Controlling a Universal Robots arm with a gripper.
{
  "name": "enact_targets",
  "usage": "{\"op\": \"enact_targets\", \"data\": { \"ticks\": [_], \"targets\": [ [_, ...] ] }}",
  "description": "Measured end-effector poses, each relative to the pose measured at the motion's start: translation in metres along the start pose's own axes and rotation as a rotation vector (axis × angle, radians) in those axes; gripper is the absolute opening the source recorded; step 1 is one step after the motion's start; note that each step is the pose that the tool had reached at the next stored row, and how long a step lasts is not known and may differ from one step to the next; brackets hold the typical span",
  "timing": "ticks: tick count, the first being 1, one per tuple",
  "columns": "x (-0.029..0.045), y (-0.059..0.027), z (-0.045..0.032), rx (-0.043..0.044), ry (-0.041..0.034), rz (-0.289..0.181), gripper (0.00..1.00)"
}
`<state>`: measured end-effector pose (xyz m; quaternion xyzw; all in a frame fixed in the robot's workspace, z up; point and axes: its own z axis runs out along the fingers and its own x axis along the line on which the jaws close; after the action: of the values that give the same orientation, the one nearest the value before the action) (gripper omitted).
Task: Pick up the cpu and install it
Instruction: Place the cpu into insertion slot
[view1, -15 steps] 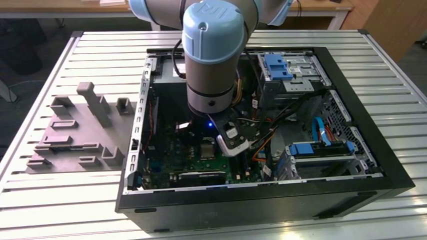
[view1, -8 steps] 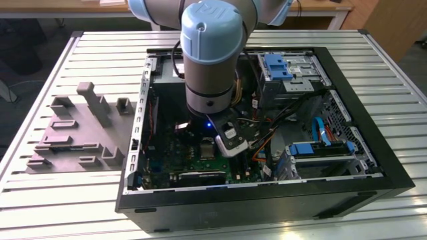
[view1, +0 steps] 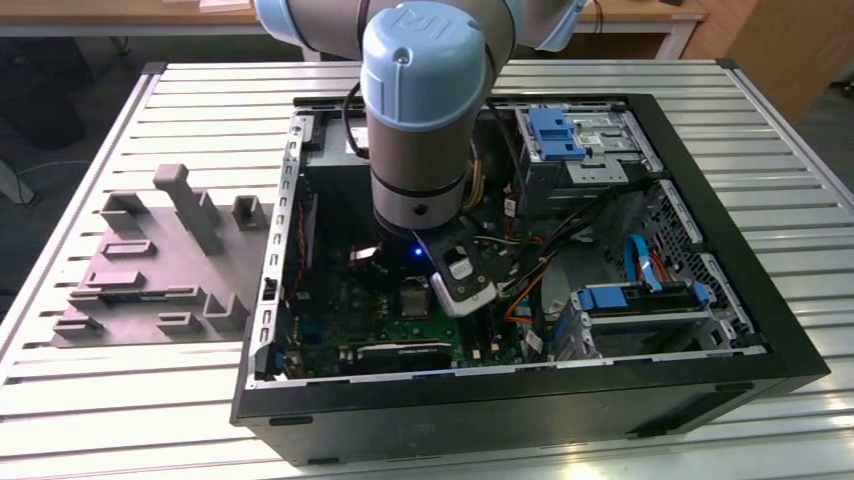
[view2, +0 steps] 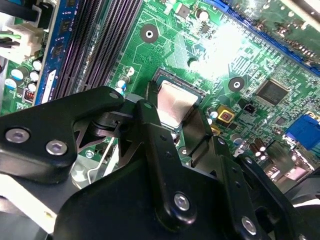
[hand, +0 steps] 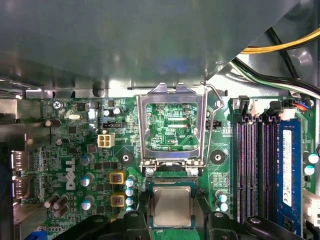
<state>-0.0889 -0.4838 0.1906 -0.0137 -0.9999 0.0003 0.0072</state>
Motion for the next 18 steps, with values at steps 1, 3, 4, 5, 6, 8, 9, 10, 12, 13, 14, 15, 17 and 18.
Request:
{"op": "enact_targets", "data": {
  "ticks": [1, 3, 4, 5, 6, 8, 9, 10, 12, 13, 14, 15, 17, 18],
  "targets": [
    [0.0, 0.0, 0.0, -0.0001, 0.0, 0.0, 0.46],
    [0.0, -0.0001, 0.0, -0.0003, 0.0, 0.0, 0.46],
    [0.0, -0.0001, 0.0, -0.0003, 0.0, 0.0, 0.46],
    [0.0, 0.0, 0.0001, -0.0004, 0.0, 0.0, 0.46],
    [0.0, 0.0, 0.0, -0.0004, 0.0, 0.0, 0.46],
    [0.0, -0.0001, 0.0, -0.0005, 0.0, 0.0, 0.47],
    [0.0, 0.0, 0.0, -0.0006, 0.0, 0.0, 0.47],
    [0.0, -0.0001, 0.0, -0.0006, 0.0, 0.0, 0.53],
    [0.0, -0.0001, -0.0003, -0.0006, 0.0, 0.0, 0.53],
    [0.0, -0.0001, -0.0008, -0.0004, 0.0001, 0.0, 0.53],
    [0.0, -0.0001, -0.0012, -0.0005, 0.0, 0.0, 0.53],
    [0.0, -0.0001, -0.0016, -0.0005, 0.0001, 0.0, 0.53],
    [0.0, 0.0, -0.0016, -0.0008, -0.0001, 0.0, 0.53],
    [0.0, 0.0, -0.0016, -0.0009, -0.0001, 0.0, 0.53]
  ]
}}
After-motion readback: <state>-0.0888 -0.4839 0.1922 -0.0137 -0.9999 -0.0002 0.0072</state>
